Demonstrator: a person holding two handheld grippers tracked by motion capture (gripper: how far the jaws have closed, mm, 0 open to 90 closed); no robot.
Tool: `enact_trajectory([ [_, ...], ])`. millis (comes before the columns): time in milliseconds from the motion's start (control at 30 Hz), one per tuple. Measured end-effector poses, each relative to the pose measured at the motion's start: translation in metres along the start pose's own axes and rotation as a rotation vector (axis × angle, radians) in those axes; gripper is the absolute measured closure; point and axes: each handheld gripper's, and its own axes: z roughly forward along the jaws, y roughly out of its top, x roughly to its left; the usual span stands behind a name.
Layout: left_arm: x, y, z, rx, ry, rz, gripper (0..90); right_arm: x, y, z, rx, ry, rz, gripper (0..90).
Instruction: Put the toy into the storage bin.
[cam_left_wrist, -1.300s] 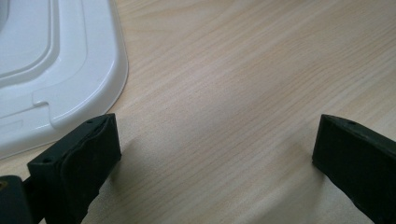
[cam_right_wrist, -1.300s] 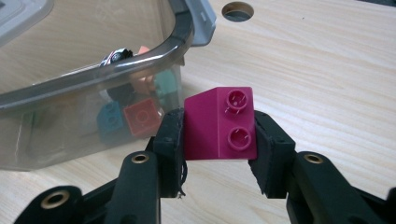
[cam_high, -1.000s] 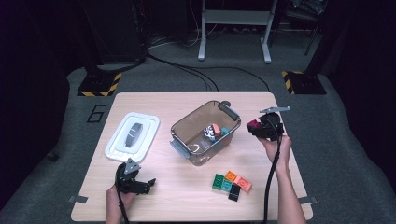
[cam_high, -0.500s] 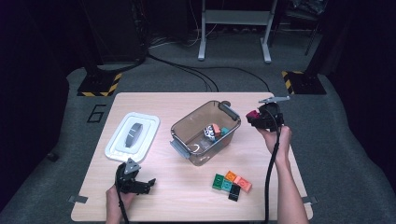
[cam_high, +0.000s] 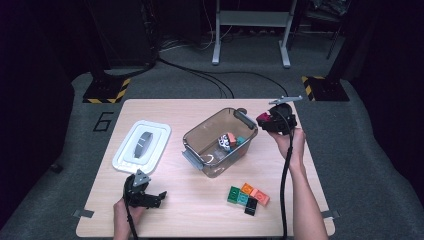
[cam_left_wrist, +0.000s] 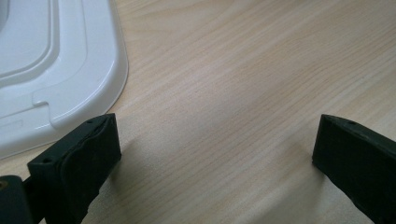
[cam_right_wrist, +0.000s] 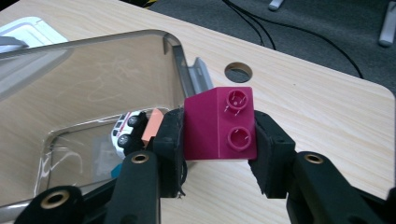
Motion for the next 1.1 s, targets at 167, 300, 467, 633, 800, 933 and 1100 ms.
enact_trajectory([
  [167, 0.0, 0.0, 0.0, 0.0, 0.0, 0.0, 0.9, 0.009, 0.003, 0.008, 0.015, 0.021, -0.016, 59.0],
  [300, 0.0, 0.0, 0.0, 0.0, 0.0, 0.0, 0.9, 0.015, 0.004, 0.015, 0.029, 0.039, -0.035, 58.9],
  [467, 0.0, 0.0, 0.0, 0.0, 0.0, 0.001, 0.9, 0.025, 0.003, 0.024, 0.047, 0.068, -0.055, 58.9],
  [633, 0.0, 0.0, 0.0, 0.0, 0.0, 0.0, 0.9, 0.033, 0.002, 0.033, 0.075, 0.083, -0.076, 58.9],
  [800, 0.0, 0.0, 0.0, 0.0, 0.0, 0.0, 0.9, 0.035, -0.001, 0.04, 0.102, 0.089, -0.088, 58.8],
  [933, 0.0, 0.0, 0.0, 0.0, 0.0, 0.0, 0.9, 0.035, -0.004, 0.043, 0.134, 0.085, -0.091, 58.7],
  [1100, 0.0, 0.0, 0.0, 0.0, 0.0, 0.0, 0.9, 0.035, -0.004, 0.043, 0.144, 0.081, -0.105, 58.4],
])
